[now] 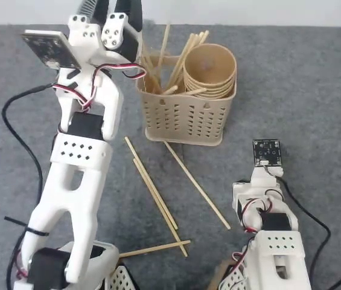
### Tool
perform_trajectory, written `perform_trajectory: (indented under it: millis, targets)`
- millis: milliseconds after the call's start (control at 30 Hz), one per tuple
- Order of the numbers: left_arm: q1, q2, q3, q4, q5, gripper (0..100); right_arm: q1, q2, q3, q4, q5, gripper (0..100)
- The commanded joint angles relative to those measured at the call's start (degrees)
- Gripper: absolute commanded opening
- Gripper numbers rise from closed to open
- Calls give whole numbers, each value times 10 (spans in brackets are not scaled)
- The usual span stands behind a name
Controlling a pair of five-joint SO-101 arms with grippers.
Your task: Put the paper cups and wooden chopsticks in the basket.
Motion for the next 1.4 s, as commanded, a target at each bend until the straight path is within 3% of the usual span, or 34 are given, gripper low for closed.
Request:
perform_trajectory:
  millis: [0,167,367,533,700,967,1367]
  targets:
    - [-13,-27,-23,9,8,97,7,-10,-30,-14,7,8]
    - [-45,-101,-25,124,8,100,7,-10,-30,-14,7,8]
    - [-100,-202,-23,338,8,102,7,-10,-30,-11,7,8]
    - [-155,-187,-22,418,9,102,7,-10,-24,-15,7,8]
    - [-191,-76,-73,481,7,102,7,-10,-23,-15,7,8]
    - [-193,211,-329,696,-30,102,7,-10,-23,-15,7,8]
    - [-194,653,-690,711,-29,102,7,-10,-18,-32,7,9]
